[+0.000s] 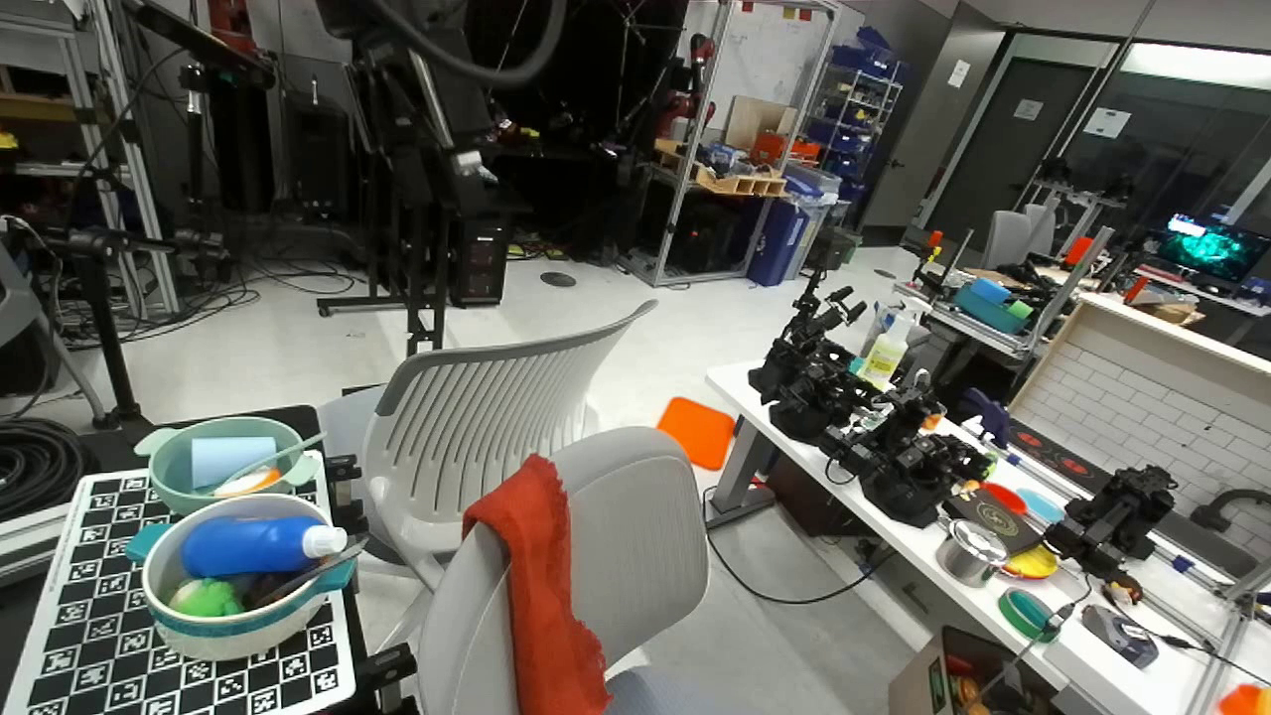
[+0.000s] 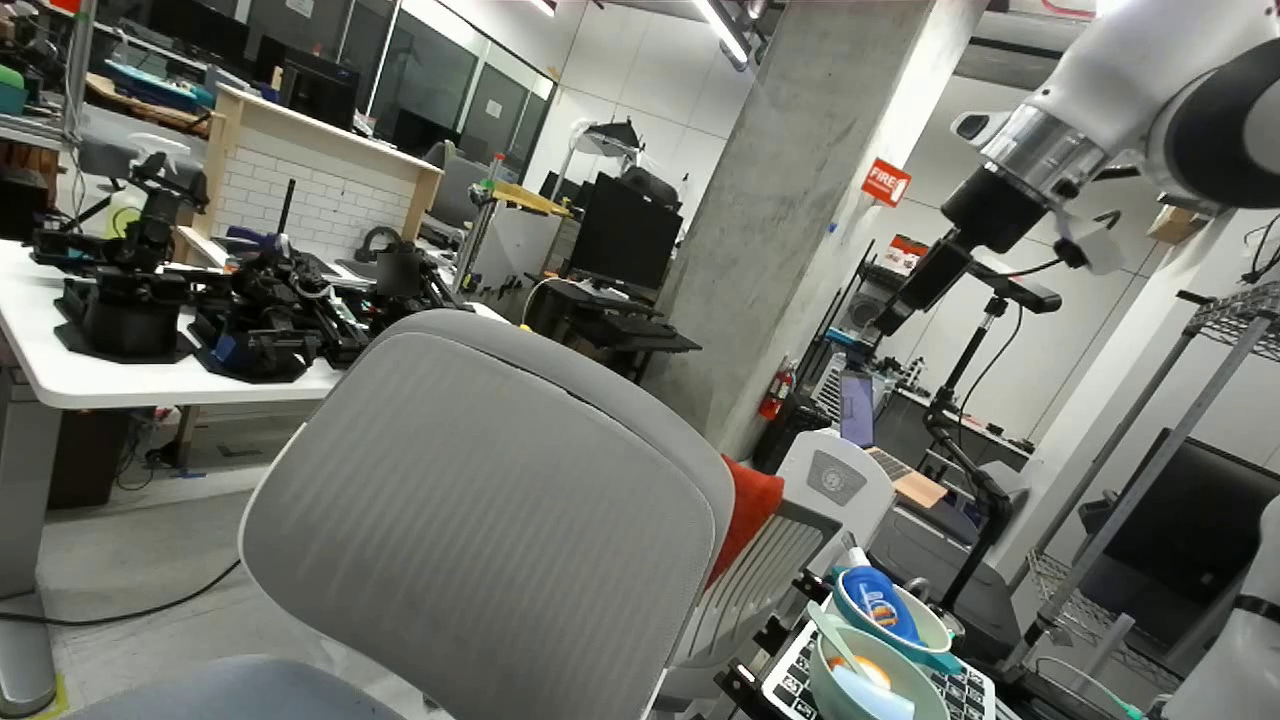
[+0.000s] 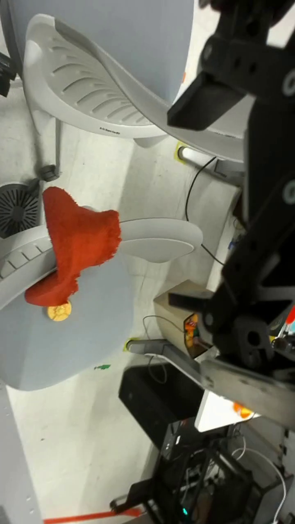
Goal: Put the cloth on the other chair
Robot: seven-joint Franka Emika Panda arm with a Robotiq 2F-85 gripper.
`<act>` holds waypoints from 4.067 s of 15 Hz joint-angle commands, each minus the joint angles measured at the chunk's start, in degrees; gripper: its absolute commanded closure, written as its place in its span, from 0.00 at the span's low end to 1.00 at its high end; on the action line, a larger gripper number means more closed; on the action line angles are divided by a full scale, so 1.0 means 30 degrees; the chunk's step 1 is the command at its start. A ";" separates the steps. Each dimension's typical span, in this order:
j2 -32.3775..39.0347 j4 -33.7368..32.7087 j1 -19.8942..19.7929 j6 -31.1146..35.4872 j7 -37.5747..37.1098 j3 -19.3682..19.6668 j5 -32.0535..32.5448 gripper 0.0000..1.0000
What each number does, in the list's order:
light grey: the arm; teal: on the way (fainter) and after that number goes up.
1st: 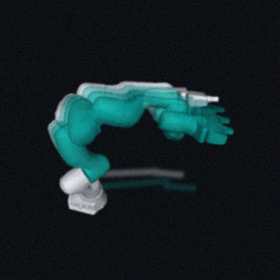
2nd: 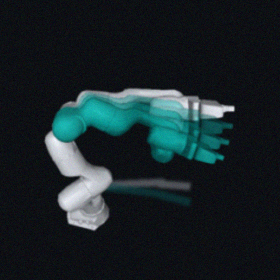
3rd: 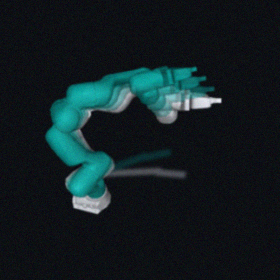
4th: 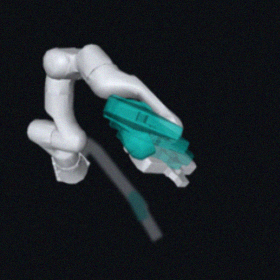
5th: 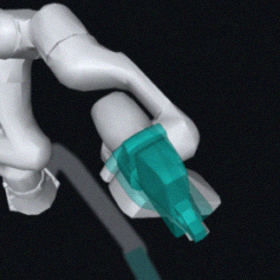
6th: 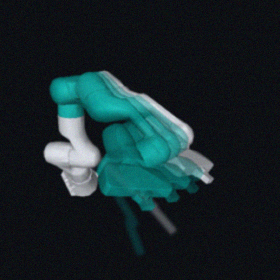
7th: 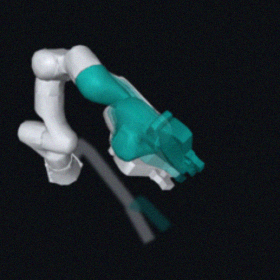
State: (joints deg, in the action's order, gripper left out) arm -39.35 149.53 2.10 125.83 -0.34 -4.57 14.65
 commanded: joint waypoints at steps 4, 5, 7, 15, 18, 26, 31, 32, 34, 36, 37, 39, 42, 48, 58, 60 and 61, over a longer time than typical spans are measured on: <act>0.4427 -0.0417 0.0107 0.3818 0.4671 0.2458 -0.0424 0.00; 0.5185 -0.0649 0.0062 0.4050 0.5146 0.2650 -0.0426 0.00; 0.6557 -0.1075 0.0061 0.4477 0.5873 0.2869 -0.0492 0.00; 1.2432 -0.2806 -0.0358 0.6343 0.6802 0.2580 -0.0041 0.00; 1.4203 -0.3607 -0.0592 0.6686 0.6851 0.2483 0.0216 0.00; 1.5715 -0.4282 -0.0263 0.5017 0.4821 0.2457 0.2137 0.00; 1.5098 -0.4145 -0.0077 0.3216 0.2118 0.2494 0.4341 0.00; 1.5081 -0.4184 -0.0090 0.2996 0.1831 0.2454 0.4516 0.00; 1.5111 -0.4173 -0.0246 0.3086 0.1834 0.2411 0.4455 0.00; 1.5337 -0.4238 -0.0366 0.3474 0.2046 0.2417 0.4236 0.00; 1.5446 -0.4296 -0.0391 0.3553 0.2126 0.2411 0.4161 0.00; 1.5555 -0.4369 -0.0422 0.3666 0.2283 0.2391 0.4021 0.00; 1.5758 -0.4535 -0.0433 0.3733 0.2321 0.2399 0.4014 0.00; 1.6399 -0.5005 -0.0497 0.3836 0.2455 0.2446 0.3952 0.58; 1.5054 -0.5115 -0.0164 0.2897 0.2560 0.2036 0.3789 0.96; 1.4250 -0.5238 -0.0064 0.2500 0.2716 0.1886 0.3677 0.97; 1.3919 -0.5325 -0.0018 0.2284 0.2818 0.1788 0.3540 0.97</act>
State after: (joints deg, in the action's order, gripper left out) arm 8.82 134.54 1.67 136.62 6.36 1.96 26.35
